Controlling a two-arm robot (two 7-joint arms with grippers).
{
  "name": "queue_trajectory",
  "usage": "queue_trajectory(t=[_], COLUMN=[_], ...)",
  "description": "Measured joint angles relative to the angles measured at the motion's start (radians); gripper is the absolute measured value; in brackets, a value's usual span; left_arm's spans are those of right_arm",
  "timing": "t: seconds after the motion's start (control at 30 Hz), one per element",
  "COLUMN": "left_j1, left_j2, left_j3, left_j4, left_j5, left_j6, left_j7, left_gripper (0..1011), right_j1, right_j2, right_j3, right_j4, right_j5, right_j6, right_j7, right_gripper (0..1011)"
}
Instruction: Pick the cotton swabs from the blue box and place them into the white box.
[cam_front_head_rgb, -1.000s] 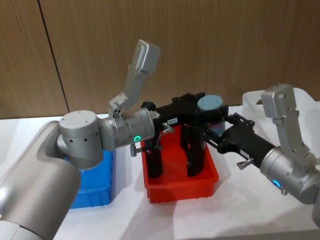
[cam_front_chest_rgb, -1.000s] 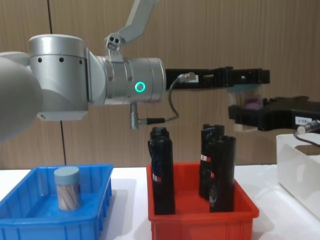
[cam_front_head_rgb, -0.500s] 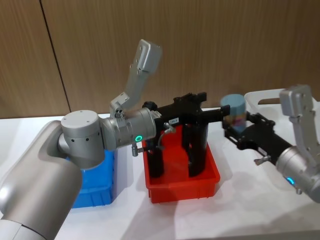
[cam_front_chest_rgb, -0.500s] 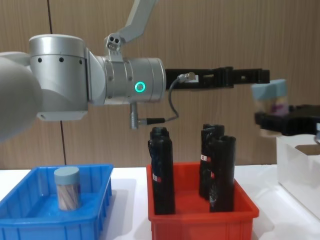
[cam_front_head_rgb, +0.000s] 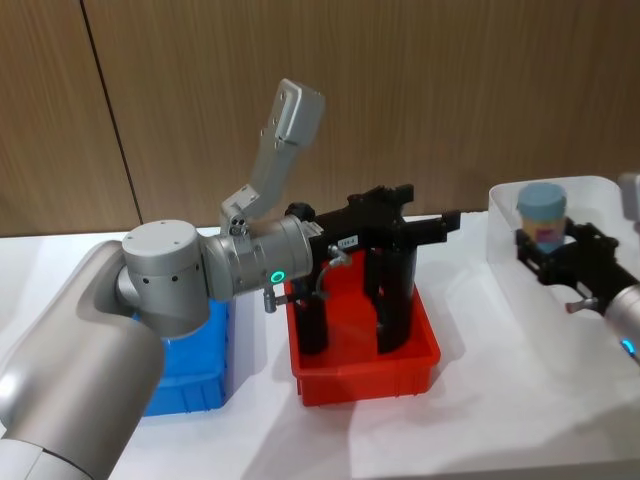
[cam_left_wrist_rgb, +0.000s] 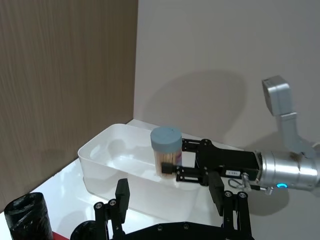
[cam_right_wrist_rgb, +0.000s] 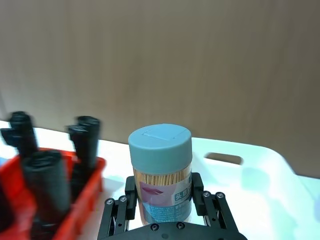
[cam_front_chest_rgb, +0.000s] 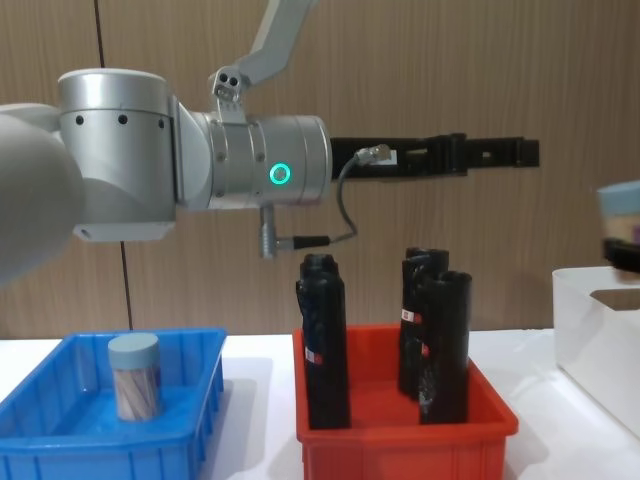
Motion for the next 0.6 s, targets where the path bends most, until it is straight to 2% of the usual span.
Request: queue_trajectory(t=[0.3, 0.6], left_j1=[0.0, 0.0], left_j2=[0.0, 0.0], left_j3=[0.0, 0.0], left_j4=[0.0, 0.0], left_j5=[0.0, 0.0], left_j6=[0.0, 0.0], left_j7=[0.0, 0.0], left_gripper=[1004, 1004], right_j1=[0.052, 0.105], right_j2=[0.02, 0.028], right_j3=[0.044, 0.07], right_j4=[0.132, 0.259], right_j5=[0.012, 0.026], right_j6=[-0.021, -0.041], right_j7=[-0.049, -0.061], right_gripper=[642, 642])
